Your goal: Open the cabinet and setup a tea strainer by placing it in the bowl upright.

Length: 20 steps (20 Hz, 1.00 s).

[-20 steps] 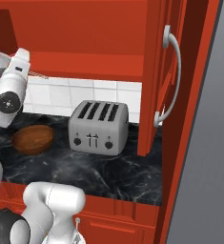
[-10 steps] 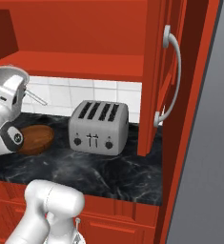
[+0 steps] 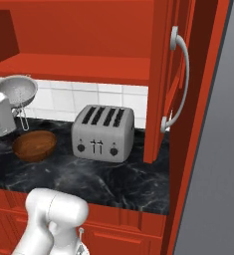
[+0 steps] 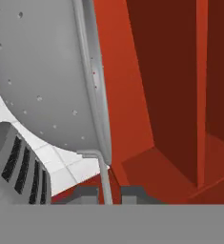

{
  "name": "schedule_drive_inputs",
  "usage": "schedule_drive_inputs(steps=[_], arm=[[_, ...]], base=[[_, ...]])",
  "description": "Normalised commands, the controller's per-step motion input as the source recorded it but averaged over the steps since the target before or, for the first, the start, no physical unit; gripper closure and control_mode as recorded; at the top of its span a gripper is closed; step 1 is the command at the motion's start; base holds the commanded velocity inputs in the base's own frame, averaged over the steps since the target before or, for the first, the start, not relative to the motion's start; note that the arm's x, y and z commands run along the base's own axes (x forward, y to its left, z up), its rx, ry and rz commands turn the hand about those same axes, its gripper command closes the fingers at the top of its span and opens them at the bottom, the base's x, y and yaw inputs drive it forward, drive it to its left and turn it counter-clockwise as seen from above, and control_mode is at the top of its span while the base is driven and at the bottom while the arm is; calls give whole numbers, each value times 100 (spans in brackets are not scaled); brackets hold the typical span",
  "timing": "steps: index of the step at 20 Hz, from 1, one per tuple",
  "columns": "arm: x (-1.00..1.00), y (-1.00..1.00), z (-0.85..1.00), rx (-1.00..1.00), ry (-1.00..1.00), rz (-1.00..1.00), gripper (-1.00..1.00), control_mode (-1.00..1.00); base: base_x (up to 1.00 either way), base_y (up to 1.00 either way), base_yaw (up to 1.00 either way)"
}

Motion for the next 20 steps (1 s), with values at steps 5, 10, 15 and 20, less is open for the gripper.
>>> schedule_drive_inputs(steps=[5,10,15,20], arm=[[-20,7,-46,0,21,-47,100,-100],[0,0,-76,0,33,-52,100,-100],[1,26,-38,3,6,-30,100,-100],[4,69,-11,0,-1,-5,100,-100]], base=[[0,0,0],[0,0,0],[0,0,0],[0,0,0]])
